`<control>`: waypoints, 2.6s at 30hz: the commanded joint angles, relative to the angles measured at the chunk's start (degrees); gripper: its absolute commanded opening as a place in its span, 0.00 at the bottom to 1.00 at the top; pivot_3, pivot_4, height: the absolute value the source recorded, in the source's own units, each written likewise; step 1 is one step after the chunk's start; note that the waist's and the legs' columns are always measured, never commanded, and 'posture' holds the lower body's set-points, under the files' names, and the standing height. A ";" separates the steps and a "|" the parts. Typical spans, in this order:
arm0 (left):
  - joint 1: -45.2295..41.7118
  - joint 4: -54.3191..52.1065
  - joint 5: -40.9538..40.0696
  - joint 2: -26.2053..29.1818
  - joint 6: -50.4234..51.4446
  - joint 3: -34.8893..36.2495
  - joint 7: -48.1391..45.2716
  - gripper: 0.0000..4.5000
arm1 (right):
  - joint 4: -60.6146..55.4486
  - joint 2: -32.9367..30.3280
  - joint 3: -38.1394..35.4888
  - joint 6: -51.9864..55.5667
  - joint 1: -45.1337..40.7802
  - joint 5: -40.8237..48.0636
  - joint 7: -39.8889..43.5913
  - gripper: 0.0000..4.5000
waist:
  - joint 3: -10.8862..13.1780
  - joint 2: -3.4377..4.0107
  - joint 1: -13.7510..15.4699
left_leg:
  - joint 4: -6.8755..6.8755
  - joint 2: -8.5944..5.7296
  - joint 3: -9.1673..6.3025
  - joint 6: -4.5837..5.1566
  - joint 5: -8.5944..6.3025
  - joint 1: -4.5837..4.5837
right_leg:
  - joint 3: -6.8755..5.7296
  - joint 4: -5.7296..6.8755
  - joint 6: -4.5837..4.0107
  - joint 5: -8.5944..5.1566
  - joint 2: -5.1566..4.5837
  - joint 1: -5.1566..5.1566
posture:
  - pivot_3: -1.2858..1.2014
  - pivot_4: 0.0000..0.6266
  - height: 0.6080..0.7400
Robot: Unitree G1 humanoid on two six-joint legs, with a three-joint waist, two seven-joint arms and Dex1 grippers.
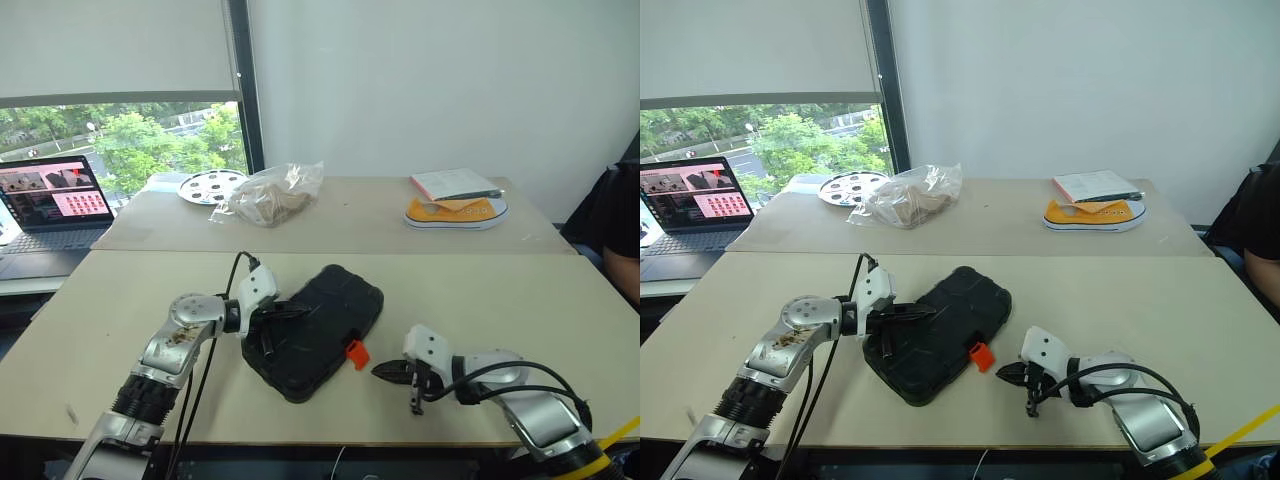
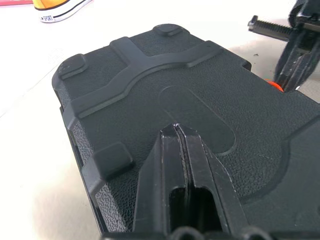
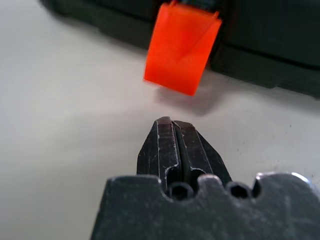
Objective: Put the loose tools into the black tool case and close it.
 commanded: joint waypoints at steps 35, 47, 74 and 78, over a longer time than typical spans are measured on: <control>1.06 3.23 2.26 0.49 1.27 -1.99 -0.64 0.00 | 0.48 9.76 -6.58 -18.54 3.79 4.02 -4.36 0.01 | 0.00 0.01 -0.10 | -0.07 0.02 0.01 -0.01 0.00 -0.01 | 0.06 -0.01 -0.02 0.01 0.00 -0.06 | 0.52 0.24 1.00; 0.32 4.19 2.88 0.44 0.65 -2.54 -1.58 0.00 | -2.64 1.58 -6.92 -6.66 8.81 3.92 -4.22 0.01 | -0.05 0.09 -0.04 | -0.10 0.02 0.03 0.21 -0.13 -0.04 | 0.13 -0.21 0.00 0.00 -0.04 -0.06 | 0.52 0.24 1.00; 0.38 5.49 5.14 0.14 1.97 -4.50 -1.28 0.00 | 4.28 8.55 -0.25 -6.22 0.93 -1.11 -6.79 0.01 | -0.11 0.09 -0.25 | -0.11 0.11 0.03 0.47 -0.29 0.03 | 0.18 -0.13 -0.01 0.09 -0.06 0.01 | 0.52 0.24 1.00; -0.08 6.41 5.23 -0.15 1.44 -4.56 -1.48 0.00 | 4.84 8.20 2.12 -4.97 -0.82 -3.12 -5.78 0.01 | -0.13 0.07 -0.40 | -0.11 0.13 0.04 0.44 -0.27 0.05 | 0.22 -0.11 -0.03 0.10 -0.06 0.01 | 0.52 0.24 1.00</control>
